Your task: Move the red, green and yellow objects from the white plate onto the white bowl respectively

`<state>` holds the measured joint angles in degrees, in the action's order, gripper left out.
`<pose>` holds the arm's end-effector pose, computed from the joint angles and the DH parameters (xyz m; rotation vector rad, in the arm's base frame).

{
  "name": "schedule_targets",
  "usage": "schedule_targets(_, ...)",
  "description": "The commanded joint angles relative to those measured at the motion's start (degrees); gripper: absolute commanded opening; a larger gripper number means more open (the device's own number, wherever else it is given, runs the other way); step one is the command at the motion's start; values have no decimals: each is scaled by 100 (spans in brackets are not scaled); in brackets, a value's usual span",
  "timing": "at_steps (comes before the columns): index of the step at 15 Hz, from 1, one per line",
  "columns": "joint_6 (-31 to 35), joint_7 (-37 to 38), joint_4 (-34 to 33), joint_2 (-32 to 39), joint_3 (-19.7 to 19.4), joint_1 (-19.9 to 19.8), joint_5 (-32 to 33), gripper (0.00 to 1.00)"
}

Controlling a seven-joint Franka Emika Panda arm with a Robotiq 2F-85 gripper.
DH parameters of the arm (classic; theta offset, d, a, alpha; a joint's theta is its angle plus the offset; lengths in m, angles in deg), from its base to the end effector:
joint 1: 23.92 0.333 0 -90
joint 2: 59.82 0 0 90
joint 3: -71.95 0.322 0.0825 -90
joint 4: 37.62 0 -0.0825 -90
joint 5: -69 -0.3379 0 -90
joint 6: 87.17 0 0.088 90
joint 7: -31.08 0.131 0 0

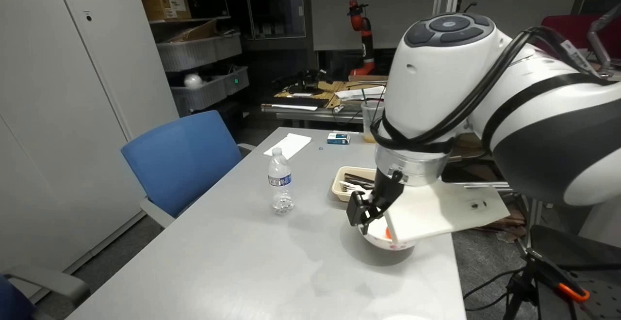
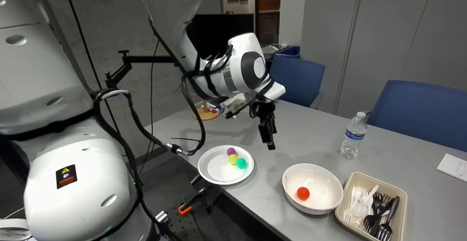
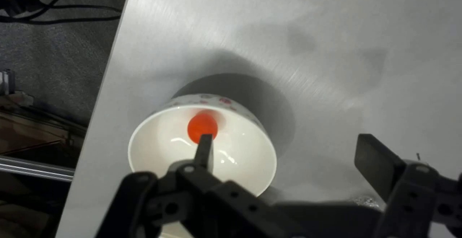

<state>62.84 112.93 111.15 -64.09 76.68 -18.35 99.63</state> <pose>0.4129 0.0804 0.3101 2.7443 -1.1526 0.4114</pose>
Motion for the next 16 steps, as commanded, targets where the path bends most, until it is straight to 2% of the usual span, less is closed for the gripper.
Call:
schedule_targets(1,153,-512,97,59,112,-35,-584,100)
schedule_targets(3,153,-381,75,221,122,-86,-460,100)
schedule_targets(6,280,-605,108,444,92,-26,-822,100)
schedule_targets(7,76,-339,61,329,90,-29,-529,100)
schedule_targets(13,177,-407,78,482,55,5,-655,100)
schedule_targets(16,-31,-377,79,375,157,111,-659,100)
